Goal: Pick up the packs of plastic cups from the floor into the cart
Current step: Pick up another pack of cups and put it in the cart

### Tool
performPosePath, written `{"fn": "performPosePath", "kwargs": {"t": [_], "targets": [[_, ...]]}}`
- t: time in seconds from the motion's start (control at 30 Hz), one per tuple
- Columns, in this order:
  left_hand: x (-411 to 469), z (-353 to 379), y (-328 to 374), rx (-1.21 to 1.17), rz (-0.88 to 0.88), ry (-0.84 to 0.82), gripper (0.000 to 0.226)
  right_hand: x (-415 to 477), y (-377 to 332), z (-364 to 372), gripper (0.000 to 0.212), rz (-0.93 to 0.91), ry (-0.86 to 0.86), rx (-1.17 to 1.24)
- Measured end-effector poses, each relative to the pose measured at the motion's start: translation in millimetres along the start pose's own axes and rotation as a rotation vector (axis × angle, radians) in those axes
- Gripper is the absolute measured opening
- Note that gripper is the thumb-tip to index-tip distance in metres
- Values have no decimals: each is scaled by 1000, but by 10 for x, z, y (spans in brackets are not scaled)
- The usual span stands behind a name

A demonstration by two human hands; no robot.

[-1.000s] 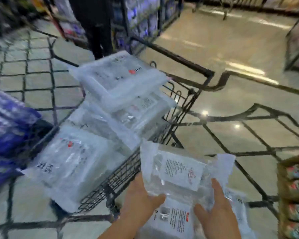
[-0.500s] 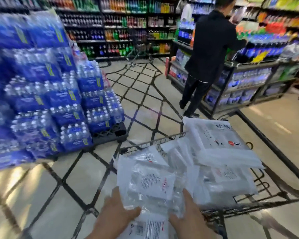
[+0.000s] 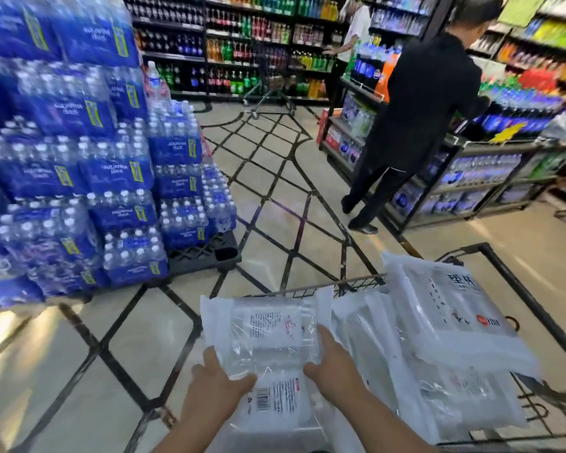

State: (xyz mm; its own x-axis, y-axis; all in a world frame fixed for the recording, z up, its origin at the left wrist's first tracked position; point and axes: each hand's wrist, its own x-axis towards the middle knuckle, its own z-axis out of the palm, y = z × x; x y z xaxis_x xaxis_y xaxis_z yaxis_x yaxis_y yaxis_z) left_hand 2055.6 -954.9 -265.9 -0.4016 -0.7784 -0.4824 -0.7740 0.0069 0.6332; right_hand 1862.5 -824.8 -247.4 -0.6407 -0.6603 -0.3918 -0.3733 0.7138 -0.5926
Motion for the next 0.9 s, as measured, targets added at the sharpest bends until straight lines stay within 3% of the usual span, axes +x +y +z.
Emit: {"fn": "performPosePath", "kwargs": {"t": [0.27,0.73,0.9], "targets": [[336,448,275,58,-73,-133,99,478,376,-155,82,119,-15,-57],[417,693,167,120,-32,-168,72,777,730,153,80,224,22,-238],[402,662,174,322,-29,-118,92,772,718,185,79,262,41,-285]]}}
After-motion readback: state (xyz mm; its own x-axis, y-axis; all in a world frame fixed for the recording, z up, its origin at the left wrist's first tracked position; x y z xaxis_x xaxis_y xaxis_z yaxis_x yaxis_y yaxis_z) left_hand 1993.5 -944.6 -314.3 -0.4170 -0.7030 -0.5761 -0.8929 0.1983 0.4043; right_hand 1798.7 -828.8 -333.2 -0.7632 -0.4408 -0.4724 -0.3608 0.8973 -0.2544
